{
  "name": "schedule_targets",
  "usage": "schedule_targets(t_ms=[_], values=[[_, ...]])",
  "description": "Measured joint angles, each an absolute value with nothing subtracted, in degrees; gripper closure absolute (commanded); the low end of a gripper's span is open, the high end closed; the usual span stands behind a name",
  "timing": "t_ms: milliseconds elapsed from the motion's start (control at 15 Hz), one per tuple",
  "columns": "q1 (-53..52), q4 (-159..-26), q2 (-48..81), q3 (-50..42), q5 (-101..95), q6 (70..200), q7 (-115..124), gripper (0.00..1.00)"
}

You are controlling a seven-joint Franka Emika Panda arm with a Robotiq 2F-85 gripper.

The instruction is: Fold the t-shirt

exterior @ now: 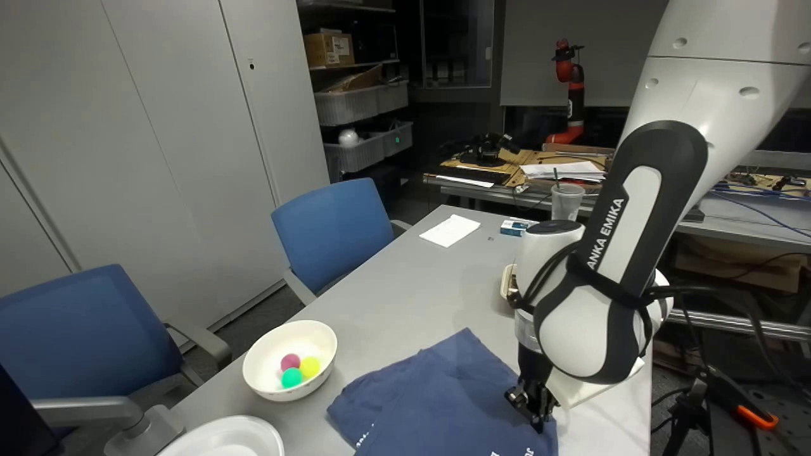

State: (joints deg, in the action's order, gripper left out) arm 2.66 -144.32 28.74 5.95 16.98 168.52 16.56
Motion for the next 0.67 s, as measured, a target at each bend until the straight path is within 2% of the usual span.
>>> schedule_targets(t_ms=[667], values=[[2.8,-150.6,20.7,8.6,21.3,152.9,16.2,0.99]])
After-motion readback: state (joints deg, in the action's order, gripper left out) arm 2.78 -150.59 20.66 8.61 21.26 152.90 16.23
